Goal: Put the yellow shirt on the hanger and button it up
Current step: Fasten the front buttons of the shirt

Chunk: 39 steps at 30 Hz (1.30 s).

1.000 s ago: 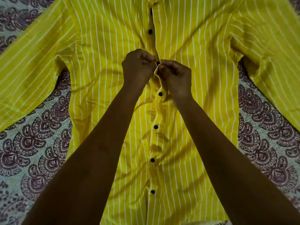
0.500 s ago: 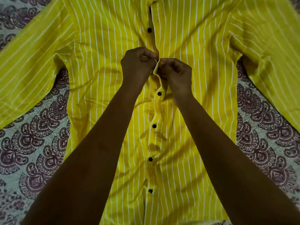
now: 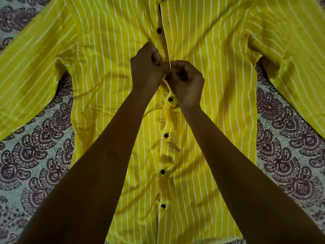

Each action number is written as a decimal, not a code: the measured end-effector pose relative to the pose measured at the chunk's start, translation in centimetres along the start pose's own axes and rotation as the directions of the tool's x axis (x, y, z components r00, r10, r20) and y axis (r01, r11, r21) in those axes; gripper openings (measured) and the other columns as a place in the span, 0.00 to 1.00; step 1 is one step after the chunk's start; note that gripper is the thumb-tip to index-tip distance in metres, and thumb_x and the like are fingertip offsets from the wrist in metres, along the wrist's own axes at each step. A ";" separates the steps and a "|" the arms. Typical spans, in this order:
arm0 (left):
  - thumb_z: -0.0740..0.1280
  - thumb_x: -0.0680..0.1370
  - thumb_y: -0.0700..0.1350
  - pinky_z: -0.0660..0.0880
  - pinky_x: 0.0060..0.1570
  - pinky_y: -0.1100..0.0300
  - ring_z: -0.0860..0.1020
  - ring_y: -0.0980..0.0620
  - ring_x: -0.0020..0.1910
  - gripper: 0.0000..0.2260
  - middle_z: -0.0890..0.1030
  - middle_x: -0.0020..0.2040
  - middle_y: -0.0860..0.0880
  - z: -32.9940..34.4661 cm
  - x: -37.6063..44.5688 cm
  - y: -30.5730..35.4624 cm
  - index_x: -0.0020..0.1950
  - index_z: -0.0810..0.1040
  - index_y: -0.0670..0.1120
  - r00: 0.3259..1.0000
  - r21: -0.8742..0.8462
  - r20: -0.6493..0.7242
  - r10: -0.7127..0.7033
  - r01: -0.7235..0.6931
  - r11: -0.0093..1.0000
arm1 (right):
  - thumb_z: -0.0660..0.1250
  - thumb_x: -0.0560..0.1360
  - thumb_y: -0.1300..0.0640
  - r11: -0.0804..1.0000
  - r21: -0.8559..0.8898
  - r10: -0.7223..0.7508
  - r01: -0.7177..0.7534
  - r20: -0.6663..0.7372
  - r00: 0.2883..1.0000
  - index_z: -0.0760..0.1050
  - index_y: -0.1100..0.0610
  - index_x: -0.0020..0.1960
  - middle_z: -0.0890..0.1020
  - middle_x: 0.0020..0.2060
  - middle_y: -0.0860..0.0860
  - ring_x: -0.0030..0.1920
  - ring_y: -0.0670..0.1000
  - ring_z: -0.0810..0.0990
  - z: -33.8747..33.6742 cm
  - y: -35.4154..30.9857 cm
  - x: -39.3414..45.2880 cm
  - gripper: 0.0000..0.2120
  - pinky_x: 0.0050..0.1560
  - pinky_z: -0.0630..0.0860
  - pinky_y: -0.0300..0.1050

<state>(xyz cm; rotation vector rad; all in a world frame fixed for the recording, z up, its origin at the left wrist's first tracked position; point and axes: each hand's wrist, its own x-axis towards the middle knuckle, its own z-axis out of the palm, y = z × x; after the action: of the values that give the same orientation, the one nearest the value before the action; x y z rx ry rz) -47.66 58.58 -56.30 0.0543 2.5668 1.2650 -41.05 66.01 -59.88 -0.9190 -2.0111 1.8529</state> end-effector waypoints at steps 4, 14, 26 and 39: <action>0.68 0.67 0.39 0.69 0.36 0.68 0.76 0.60 0.32 0.11 0.74 0.30 0.58 0.0 0.1 -0.5 0.33 0.68 0.53 0.999 0.022 0.018 0.027 -0.028 0.999 | 0.67 0.70 0.69 0.998 -0.056 -0.027 0.026 -0.009 1.000 0.79 0.62 0.48 0.81 0.34 0.45 0.35 0.42 0.80 0.3 -0.2 -0.1 0.07 0.41 0.79 0.41; 0.71 0.71 0.38 0.77 0.45 0.55 0.78 0.48 0.40 0.03 0.80 0.36 0.46 -0.6 -1.0 -0.7 0.44 0.81 0.43 0.952 -0.425 0.176 -0.250 0.303 0.853 | 0.67 0.71 0.60 0.985 -0.146 -0.093 0.092 -0.003 0.996 0.79 0.60 0.47 0.84 0.38 0.53 0.38 0.49 0.83 0.6 -0.4 -0.5 0.07 0.40 0.79 0.50; 0.70 0.70 0.39 0.77 0.41 0.58 0.78 0.56 0.34 0.02 0.80 0.32 0.51 0.7 -1.2 -0.5 0.39 0.81 0.46 0.952 -0.387 0.003 -0.305 0.282 0.878 | 0.67 0.72 0.63 0.986 -0.136 -0.095 0.091 -0.021 0.995 0.80 0.60 0.50 0.84 0.41 0.52 0.40 0.46 0.83 0.4 -0.4 -0.8 0.07 0.44 0.79 0.45; 0.71 0.68 0.37 0.78 0.45 0.60 0.81 0.53 0.40 0.05 0.81 0.37 0.52 0.2 -1.3 -0.5 0.43 0.80 0.43 0.990 -0.242 0.076 -0.115 0.131 0.962 | 0.66 0.69 0.57 0.966 0.086 0.234 -0.244 0.118 0.965 0.81 0.52 0.37 0.83 0.32 0.52 0.39 0.54 0.82 -1.1 -1.3 1.1 0.06 0.45 0.78 0.50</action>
<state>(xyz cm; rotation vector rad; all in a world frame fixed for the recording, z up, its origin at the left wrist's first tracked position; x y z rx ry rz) -46.31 58.21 -56.54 -0.1136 2.3040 1.4975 -41.67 67.57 -58.69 -1.0981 -1.9172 2.1520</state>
